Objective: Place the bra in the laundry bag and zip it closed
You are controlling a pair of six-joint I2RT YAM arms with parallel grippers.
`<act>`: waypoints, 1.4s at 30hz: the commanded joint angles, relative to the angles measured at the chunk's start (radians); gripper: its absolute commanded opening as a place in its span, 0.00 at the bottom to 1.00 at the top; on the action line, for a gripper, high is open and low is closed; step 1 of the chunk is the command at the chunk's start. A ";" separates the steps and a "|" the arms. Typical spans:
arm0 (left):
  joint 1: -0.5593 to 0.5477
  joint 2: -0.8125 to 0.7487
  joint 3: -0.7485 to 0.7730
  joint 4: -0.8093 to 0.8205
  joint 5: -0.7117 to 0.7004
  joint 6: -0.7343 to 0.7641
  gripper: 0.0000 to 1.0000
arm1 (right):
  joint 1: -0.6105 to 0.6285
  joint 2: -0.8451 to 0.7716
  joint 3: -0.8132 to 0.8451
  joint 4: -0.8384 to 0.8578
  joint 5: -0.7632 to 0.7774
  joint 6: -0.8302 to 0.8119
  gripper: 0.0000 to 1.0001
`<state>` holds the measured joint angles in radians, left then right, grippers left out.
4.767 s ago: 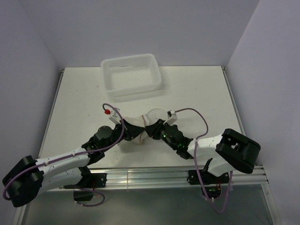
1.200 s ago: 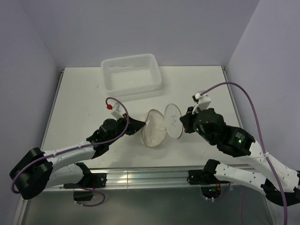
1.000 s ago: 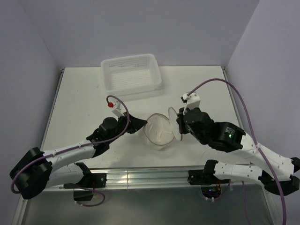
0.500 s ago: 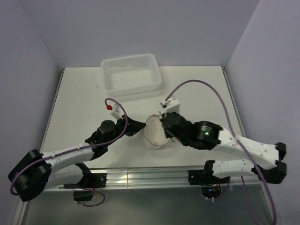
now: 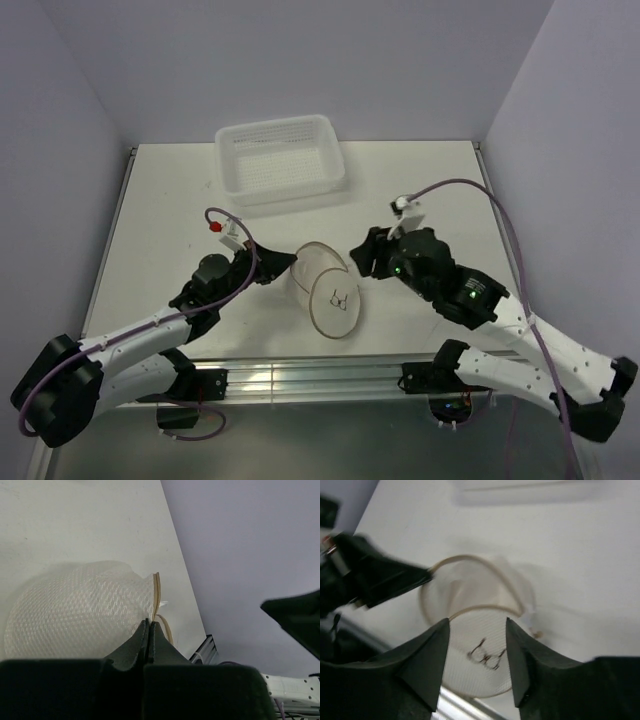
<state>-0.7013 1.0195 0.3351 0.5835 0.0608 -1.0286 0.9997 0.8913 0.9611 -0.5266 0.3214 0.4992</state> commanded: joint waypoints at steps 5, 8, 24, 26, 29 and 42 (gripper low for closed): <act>0.037 0.103 0.019 0.144 0.158 0.047 0.00 | -0.429 -0.003 -0.330 0.403 -0.453 0.018 0.54; 0.043 0.129 0.028 0.160 0.172 0.054 0.00 | -0.492 0.031 -0.399 0.512 -0.636 -0.031 0.69; 0.063 0.255 0.226 -0.037 0.166 0.254 0.16 | -0.513 0.230 -0.461 0.807 -0.639 -0.013 0.93; 0.065 0.225 0.228 -0.065 0.155 0.269 0.23 | -0.516 0.261 -0.435 0.829 -0.624 0.005 0.90; 0.065 0.147 0.214 -0.152 0.114 0.291 0.59 | -0.516 0.305 -0.433 0.879 -0.604 0.087 0.72; -0.081 -0.465 -0.074 -0.535 0.045 0.113 0.68 | -0.516 0.305 -0.430 0.852 -0.499 0.205 0.00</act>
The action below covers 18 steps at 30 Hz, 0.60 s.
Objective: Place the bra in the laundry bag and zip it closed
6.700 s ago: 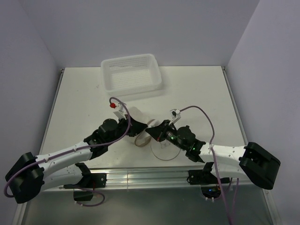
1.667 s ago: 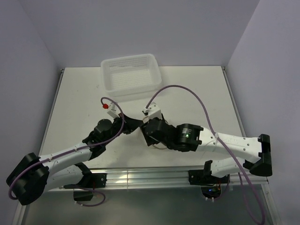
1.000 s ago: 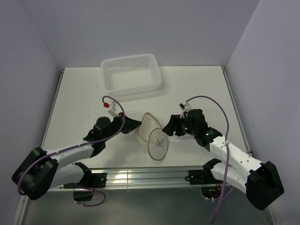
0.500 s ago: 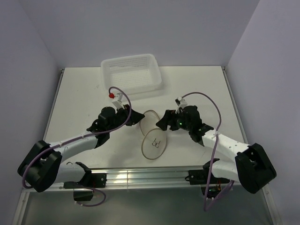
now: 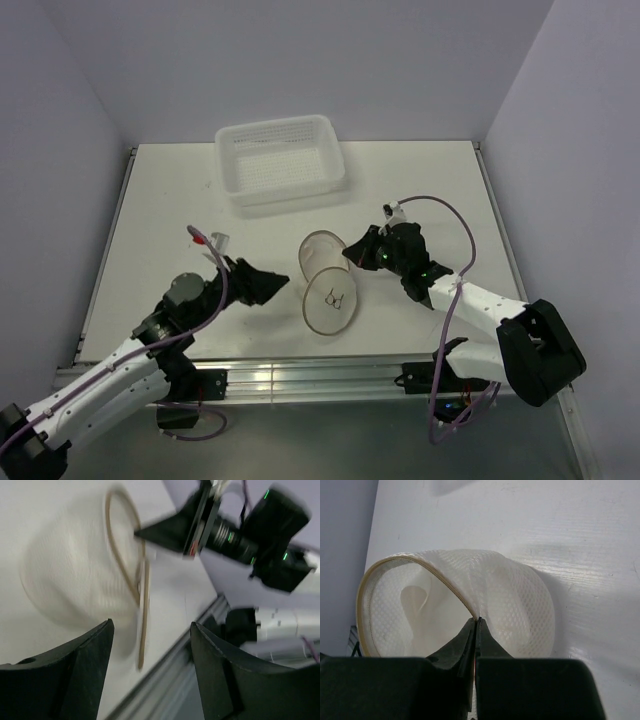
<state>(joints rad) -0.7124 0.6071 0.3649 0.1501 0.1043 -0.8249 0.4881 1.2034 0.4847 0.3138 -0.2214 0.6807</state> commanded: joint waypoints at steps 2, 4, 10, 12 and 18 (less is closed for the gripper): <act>-0.167 -0.066 -0.183 -0.016 -0.023 -0.149 0.70 | -0.005 -0.005 0.043 0.022 0.047 0.043 0.00; -0.217 -0.027 -0.221 0.057 -0.040 -0.180 0.74 | -0.003 -0.008 0.045 0.022 0.050 0.051 0.00; -0.380 0.207 -0.215 0.284 -0.142 -0.194 0.81 | -0.003 -0.033 0.049 -0.001 0.062 0.040 0.00; -0.381 0.300 -0.193 0.346 -0.164 -0.186 0.81 | -0.003 -0.041 0.045 0.001 0.056 0.040 0.00; -0.381 0.424 -0.155 0.465 -0.232 -0.174 0.60 | -0.002 -0.047 0.022 0.010 0.045 0.042 0.00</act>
<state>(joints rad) -1.0882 1.0016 0.1555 0.4637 -0.0662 -1.0103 0.4881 1.1858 0.4892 0.2989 -0.1844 0.7174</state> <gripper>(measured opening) 0.661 0.010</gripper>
